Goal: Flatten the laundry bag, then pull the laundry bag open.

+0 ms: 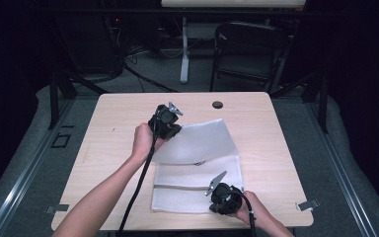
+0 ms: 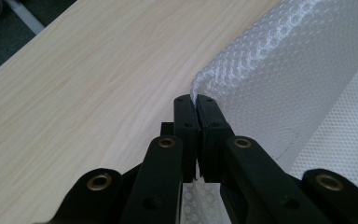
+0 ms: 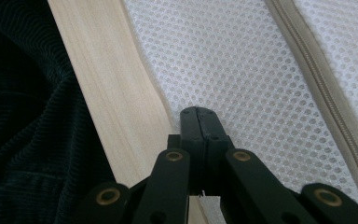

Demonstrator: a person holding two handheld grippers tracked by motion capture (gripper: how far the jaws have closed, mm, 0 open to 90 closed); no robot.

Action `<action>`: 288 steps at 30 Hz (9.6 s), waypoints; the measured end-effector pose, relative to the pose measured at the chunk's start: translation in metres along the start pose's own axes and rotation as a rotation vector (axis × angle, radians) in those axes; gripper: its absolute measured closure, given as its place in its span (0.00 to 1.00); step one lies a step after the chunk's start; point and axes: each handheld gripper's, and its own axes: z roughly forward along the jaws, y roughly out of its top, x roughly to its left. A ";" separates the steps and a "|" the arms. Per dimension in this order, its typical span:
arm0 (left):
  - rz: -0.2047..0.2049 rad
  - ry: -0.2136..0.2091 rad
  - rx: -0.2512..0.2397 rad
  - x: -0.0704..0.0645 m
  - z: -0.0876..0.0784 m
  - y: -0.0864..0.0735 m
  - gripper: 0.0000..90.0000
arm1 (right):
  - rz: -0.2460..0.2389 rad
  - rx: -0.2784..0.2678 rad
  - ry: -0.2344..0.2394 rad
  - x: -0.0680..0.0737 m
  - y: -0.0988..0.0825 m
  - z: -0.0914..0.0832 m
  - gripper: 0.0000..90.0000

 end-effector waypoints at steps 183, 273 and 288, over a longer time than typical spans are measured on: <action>0.295 -0.438 -0.009 -0.164 0.099 -0.047 0.73 | 0.301 -0.103 -0.134 -0.070 -0.046 -0.027 0.98; 0.355 -0.511 0.015 -0.149 0.096 -0.052 0.91 | 0.372 -0.069 -0.120 -0.068 -0.044 -0.028 1.00; 0.362 -0.501 0.026 -0.143 0.090 -0.056 0.91 | 0.380 -0.078 -0.115 -0.068 -0.044 -0.027 1.00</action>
